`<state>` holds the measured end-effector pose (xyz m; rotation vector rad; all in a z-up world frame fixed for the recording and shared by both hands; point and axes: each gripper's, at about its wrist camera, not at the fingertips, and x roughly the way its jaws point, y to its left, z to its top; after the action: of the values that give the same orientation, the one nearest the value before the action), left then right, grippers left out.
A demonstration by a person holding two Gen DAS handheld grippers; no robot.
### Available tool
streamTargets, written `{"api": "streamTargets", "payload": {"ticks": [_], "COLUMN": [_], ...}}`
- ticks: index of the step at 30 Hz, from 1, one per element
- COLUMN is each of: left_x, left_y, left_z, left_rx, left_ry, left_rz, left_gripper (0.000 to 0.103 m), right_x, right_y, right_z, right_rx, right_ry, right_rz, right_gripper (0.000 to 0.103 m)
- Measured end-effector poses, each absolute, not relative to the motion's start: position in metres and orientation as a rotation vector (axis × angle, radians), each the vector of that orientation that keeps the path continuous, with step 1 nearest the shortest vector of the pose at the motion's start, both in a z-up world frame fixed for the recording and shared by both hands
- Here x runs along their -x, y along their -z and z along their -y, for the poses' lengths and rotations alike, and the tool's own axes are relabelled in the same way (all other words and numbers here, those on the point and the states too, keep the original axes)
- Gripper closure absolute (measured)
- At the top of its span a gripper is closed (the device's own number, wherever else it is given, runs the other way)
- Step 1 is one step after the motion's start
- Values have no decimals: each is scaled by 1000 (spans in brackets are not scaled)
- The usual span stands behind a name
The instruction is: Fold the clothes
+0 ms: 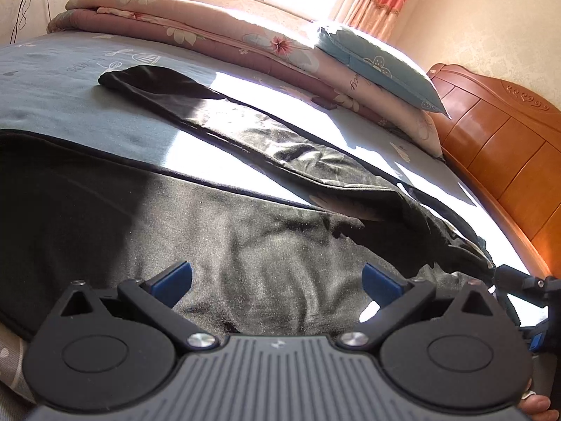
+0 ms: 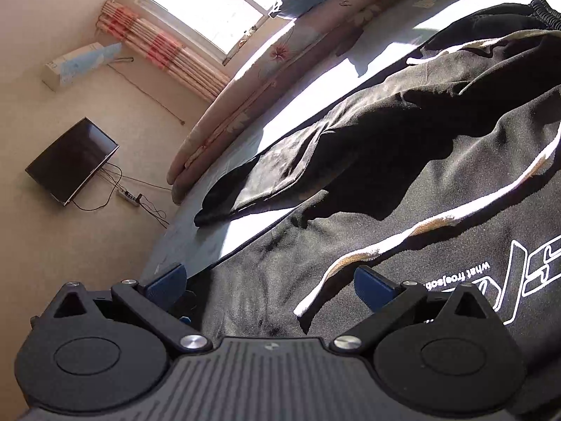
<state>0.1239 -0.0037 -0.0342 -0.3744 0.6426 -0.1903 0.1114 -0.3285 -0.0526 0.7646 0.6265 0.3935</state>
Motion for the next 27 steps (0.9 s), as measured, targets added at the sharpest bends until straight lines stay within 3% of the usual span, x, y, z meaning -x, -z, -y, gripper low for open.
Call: {"api": "streamTargets", "payload": {"ticks": [7, 13, 20, 27], "left_x": [-201, -240, -261, -283], "left_y": [30, 11, -65, -156], "left_z": [-4, -13, -50, -112], "left_rx": [383, 401, 412, 366], "left_ry": [138, 103, 52, 60], "left_rz": [-540, -584, -727, -753], "left_gripper": [1, 1, 1, 1], "right_x": [-193, -233, -264, -303], "right_y": [58, 40, -53, -149], "right_z": [304, 270, 236, 182], "right_rx": [-731, -741, -675, -649], "right_ry": [-477, -541, -460, -384], "right_rz": [-704, -857, -1005, -1075], "right_gripper": [0, 0, 0, 0]}}
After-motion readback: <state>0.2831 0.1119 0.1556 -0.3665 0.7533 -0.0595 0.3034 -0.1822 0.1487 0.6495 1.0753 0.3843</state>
